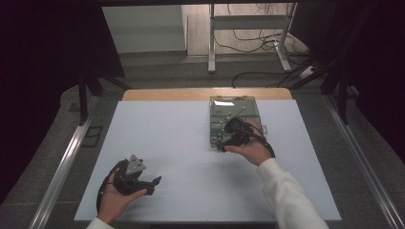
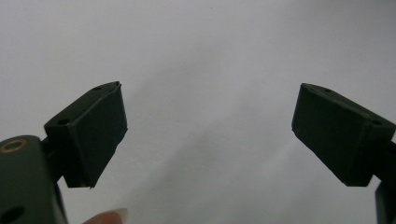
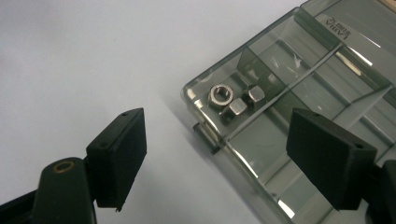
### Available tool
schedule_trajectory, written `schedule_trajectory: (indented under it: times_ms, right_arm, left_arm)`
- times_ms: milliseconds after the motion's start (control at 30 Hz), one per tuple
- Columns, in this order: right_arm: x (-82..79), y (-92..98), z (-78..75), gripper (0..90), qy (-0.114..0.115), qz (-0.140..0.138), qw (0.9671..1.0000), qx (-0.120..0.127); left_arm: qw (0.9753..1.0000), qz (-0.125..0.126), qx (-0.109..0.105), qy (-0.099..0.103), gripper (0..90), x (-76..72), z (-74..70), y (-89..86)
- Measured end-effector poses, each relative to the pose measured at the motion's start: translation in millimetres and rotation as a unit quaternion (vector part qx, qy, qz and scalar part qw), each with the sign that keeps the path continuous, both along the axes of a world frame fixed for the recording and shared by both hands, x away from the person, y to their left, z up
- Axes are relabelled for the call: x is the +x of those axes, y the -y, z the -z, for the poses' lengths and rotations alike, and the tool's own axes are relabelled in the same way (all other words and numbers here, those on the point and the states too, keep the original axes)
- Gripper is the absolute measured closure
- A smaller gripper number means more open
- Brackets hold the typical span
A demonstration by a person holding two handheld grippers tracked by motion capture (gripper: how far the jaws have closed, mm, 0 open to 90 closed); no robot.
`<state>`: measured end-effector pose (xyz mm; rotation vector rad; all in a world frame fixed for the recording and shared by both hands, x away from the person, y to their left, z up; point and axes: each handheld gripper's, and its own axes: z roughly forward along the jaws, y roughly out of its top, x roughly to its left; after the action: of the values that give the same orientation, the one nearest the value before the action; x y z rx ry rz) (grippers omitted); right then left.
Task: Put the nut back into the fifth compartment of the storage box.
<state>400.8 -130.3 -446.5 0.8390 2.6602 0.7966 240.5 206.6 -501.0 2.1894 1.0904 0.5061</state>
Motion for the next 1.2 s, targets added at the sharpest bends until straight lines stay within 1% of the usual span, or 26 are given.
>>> schedule_trajectory:
  times_ms: [300, 567, 667, 767, 833, 900, 1067, 1100, 1200]
  right_arm:
    - [-19.5, 15.9, 0.3, 21.0, 0.012, 0.008, 0.9998, 0.012]
    - [-47.7, 40.5, 3.6, 20.9, 0.019, 0.018, 0.9986, 0.045]
    - [-61.4, 57.0, 7.9, 20.7, 0.019, 0.028, 0.9977, 0.060]
    - [-72.8, 75.3, 13.0, 20.4, 0.019, 0.036, 0.9968, 0.068]
    - [-78.6, 86.7, 15.8, 20.2, 0.019, 0.041, 0.9966, 0.069]
    - [-84.5, 99.6, 19.5, 19.9, 0.015, 0.053, 0.9956, 0.077]
    - [-98.2, 130.1, 29.5, 18.4, 0.012, 0.077, 0.9939, 0.078]
    - [-99.1, 134.0, 31.8, 17.8, 0.014, 0.078, 0.9938, 0.079]
    - [-103.4, 150.8, 39.6, 16.7, 0.009, 0.096, 0.9922, 0.078]
  left_arm:
    - [1.0000, 0.001, 0.002, 0.004, 10.7, -3.8, -0.3, -2.1]
    - [1.0000, 0.000, 0.001, 0.008, 10.8, -4.4, -0.7, -3.4]
    - [1.0000, 0.001, 0.002, 0.007, 10.8, -3.8, -0.2, -3.6]
    - [1.0000, 0.001, 0.001, 0.007, 10.8, -3.1, 0.6, -3.4]
    - [1.0000, 0.001, 0.002, 0.007, 10.8, -3.0, 1.1, -3.1]
    - [1.0000, 0.001, 0.003, 0.007, 10.8, -2.7, 1.7, -2.7]
    - [1.0000, 0.001, 0.002, 0.006, 10.8, -2.0, 1.9, -2.6]
    - [1.0000, 0.000, 0.000, 0.006, 10.7, -1.7, 2.0, -2.7]
    - [1.0000, -0.001, 0.001, 0.008, 10.8, -1.3, 2.4, -2.9]
